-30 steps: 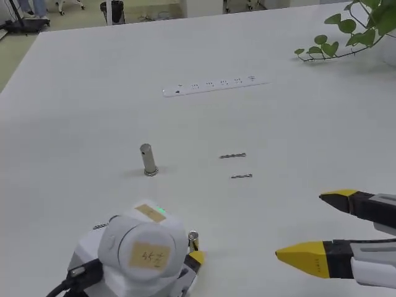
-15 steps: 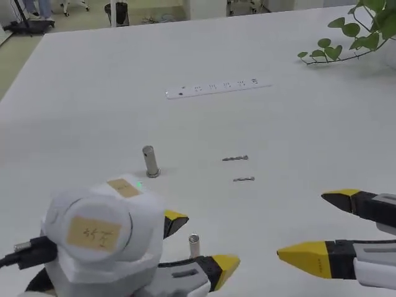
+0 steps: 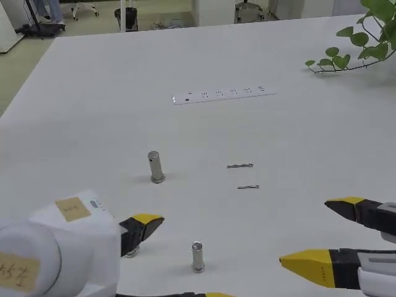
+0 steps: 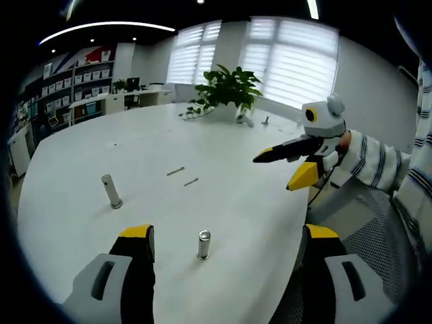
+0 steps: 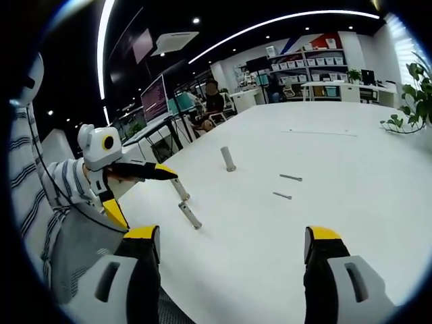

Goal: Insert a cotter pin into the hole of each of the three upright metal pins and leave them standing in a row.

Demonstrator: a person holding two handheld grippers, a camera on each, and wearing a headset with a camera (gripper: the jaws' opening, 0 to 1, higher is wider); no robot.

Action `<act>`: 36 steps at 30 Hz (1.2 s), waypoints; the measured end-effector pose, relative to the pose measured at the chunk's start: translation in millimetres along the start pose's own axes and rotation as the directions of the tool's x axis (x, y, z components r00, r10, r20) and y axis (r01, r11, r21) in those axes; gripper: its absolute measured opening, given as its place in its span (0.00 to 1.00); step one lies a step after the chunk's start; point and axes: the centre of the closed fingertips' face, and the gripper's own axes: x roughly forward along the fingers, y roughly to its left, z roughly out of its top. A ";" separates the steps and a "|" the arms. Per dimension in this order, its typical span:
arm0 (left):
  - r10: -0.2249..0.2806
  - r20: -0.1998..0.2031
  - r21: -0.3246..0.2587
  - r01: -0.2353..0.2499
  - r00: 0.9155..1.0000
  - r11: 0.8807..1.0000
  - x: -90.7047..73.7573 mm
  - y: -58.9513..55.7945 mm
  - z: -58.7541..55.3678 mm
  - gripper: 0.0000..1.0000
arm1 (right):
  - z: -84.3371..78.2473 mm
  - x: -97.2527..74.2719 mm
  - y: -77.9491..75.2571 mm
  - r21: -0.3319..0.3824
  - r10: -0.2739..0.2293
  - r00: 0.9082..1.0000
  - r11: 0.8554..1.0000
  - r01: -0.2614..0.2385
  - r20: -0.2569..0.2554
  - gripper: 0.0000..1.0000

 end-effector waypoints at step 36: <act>0.124 0.050 -0.157 -0.115 0.991 0.981 -34.9 24.1 -8.7 0.97 | 34.1 55.7 -43.4 -0.381 0.024 0.951 0.913 -0.147 -0.309 0.64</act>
